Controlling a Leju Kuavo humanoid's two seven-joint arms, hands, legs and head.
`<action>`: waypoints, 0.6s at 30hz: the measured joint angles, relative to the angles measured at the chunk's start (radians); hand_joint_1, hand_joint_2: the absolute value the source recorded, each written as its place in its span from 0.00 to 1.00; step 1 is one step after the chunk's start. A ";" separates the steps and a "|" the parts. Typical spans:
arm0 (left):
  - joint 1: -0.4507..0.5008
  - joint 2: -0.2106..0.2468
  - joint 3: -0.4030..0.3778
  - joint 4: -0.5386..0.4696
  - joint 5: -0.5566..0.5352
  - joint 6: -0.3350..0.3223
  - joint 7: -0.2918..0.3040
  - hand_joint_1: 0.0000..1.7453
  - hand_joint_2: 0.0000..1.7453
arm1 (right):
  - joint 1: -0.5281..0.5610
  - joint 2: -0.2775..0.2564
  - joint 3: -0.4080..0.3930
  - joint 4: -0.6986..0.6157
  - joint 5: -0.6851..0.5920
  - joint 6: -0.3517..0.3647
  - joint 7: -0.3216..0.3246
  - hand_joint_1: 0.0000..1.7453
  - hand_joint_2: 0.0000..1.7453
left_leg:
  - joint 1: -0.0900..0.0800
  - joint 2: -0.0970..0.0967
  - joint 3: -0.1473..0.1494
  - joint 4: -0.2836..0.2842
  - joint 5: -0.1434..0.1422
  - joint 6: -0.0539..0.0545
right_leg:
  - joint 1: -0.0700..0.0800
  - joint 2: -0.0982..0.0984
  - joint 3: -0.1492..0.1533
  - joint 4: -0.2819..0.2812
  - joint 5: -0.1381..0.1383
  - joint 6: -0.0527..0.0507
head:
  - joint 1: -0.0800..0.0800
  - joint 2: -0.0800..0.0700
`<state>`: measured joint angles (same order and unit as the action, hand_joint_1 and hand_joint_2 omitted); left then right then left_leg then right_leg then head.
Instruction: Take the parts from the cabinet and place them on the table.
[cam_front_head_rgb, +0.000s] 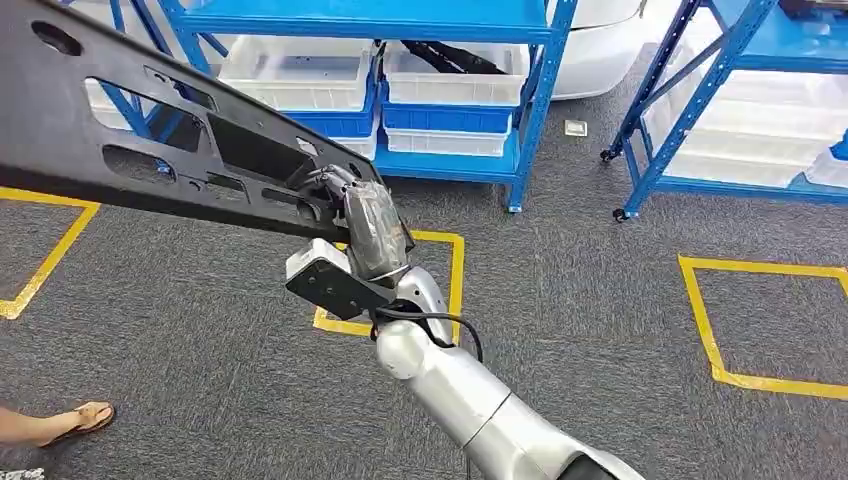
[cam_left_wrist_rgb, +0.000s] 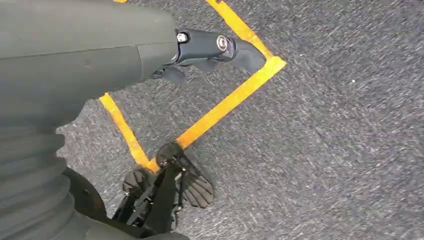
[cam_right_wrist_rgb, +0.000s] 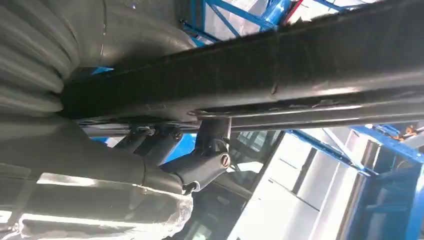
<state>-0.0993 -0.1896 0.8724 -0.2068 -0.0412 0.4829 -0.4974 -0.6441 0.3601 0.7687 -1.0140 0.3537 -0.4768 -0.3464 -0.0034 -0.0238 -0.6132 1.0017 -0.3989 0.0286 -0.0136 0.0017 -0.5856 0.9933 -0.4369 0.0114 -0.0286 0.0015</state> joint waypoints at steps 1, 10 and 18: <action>0.000 0.000 0.000 0.000 0.000 0.000 0.000 0.00 1.00 | 0.000 0.001 0.000 0.000 0.000 0.000 0.000 1.00 1.00 | 0.004 0.000 0.000 -0.001 0.002 -0.005 | 0.002 0.000 0.000 0.000 0.003 -0.004 | 0.001 0.000; 0.001 0.003 0.000 0.000 0.000 0.001 0.001 0.00 1.00 | 0.002 0.006 -0.001 0.000 0.000 0.000 0.000 1.00 1.00 | 0.031 0.020 -0.107 0.233 -0.086 -0.047 | -0.010 -0.002 0.013 -0.007 0.007 -0.022 | -0.011 0.000; -0.001 0.005 0.000 0.000 0.000 0.001 0.001 0.00 1.00 | -0.003 0.006 -0.001 0.000 0.000 0.000 0.000 1.00 1.00 | 0.013 0.024 0.004 0.006 -0.011 -0.010 | -0.003 -0.005 0.014 -0.014 0.007 0.000 | -0.009 0.000</action>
<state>-0.1002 -0.1843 0.8724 -0.2068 -0.0412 0.4837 -0.4963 -0.6474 0.3662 0.7679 -1.0140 0.3540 -0.4768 -0.3460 0.0093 -0.0002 -0.6096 1.0082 -0.4099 0.0184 -0.0165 -0.0037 -0.5719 0.9789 -0.4300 0.0115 -0.0381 0.0015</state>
